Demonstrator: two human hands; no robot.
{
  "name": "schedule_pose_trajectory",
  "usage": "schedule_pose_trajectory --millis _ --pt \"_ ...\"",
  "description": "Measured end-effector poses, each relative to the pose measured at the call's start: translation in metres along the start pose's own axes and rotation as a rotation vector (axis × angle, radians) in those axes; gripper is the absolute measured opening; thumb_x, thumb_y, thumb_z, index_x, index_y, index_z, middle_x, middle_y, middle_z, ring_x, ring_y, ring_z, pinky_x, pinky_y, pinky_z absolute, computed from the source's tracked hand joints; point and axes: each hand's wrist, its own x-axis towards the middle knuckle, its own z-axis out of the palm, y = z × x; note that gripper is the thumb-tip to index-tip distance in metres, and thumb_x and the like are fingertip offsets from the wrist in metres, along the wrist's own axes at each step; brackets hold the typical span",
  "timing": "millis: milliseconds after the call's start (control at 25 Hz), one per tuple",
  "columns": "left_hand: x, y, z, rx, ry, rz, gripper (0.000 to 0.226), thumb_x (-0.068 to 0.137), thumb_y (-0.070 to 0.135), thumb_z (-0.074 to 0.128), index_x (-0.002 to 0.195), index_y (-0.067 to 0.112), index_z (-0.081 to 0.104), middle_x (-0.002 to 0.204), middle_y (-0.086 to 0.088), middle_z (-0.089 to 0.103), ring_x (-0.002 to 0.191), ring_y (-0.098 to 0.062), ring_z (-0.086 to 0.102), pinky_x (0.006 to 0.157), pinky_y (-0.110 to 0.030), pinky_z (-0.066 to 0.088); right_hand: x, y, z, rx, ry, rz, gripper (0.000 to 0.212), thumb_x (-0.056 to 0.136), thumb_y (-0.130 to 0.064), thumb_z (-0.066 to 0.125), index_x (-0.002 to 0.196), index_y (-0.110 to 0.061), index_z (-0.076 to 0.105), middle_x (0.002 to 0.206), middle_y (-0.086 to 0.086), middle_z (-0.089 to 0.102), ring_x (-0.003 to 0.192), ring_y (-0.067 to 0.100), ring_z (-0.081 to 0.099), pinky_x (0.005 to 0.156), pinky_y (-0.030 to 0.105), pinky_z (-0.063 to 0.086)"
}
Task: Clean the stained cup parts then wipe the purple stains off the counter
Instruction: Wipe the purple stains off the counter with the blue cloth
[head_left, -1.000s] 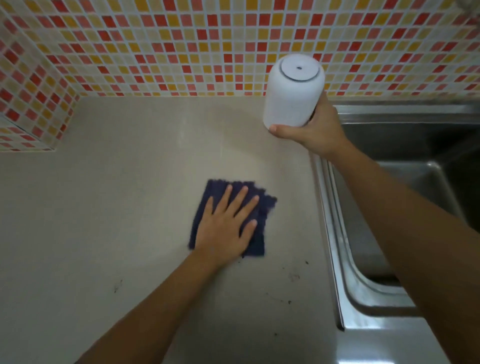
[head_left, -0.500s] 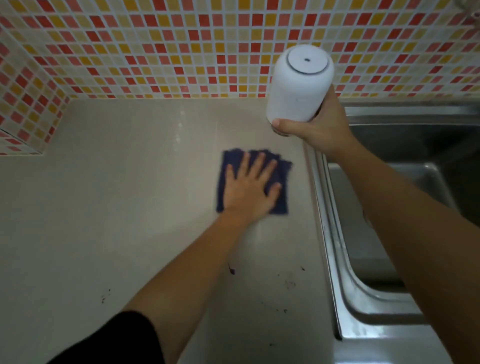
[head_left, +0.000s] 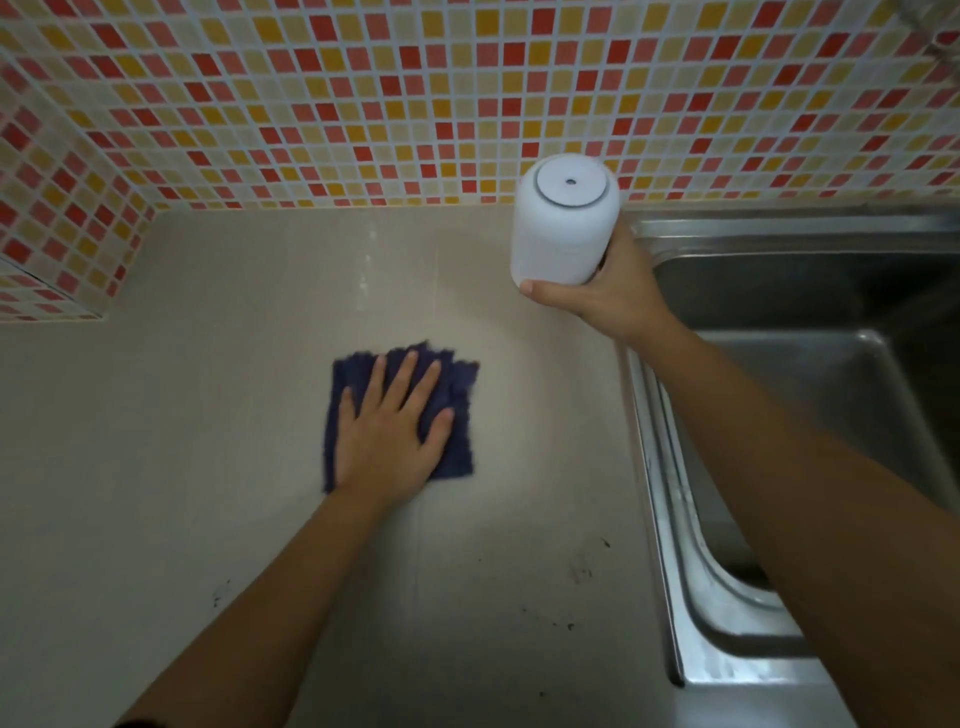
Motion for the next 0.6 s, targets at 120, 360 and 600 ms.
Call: schedule_pose_trajectory --millis 120,360,600 --pt "0.005 0.061 0.012 -0.001 -0.051 0.108 0.062 0.089 0.059 0.017 0.147 0.038 0.014 0.158 0.007 0.012 0.146 -0.022 0.006 0.115 -0.054 0.012 0.0 0.002 0.015 0.005 -0.012 0.033 0.096 0.054 -0.034 0.088 0.135 -0.022 0.038 0.125 -0.008 0.053 0.114 0.009 0.052 0.091 0.027 0.047" --pt "-0.125 -0.008 0.001 -0.057 -0.077 0.354 0.058 0.088 0.063 0.03 0.142 0.041 0.032 0.151 0.009 0.033 0.142 -0.014 0.021 0.109 -0.041 0.021 -0.002 -0.001 0.05 -0.029 -0.029 0.083 0.093 0.053 -0.036 0.088 0.131 -0.029 0.038 0.111 -0.017 0.054 0.104 0.007 0.054 0.088 0.029 0.048" --pt "-0.002 -0.073 -0.011 0.005 -0.03 -0.157 0.06 0.092 0.056 0.015 0.148 0.034 0.016 0.158 0.005 0.013 0.146 -0.022 0.008 0.114 -0.055 0.014 -0.017 0.007 0.07 -0.115 -0.014 0.156 0.095 0.051 -0.041 0.089 0.129 -0.025 0.038 0.118 -0.008 0.057 0.106 0.014 0.055 0.086 0.03 0.047"
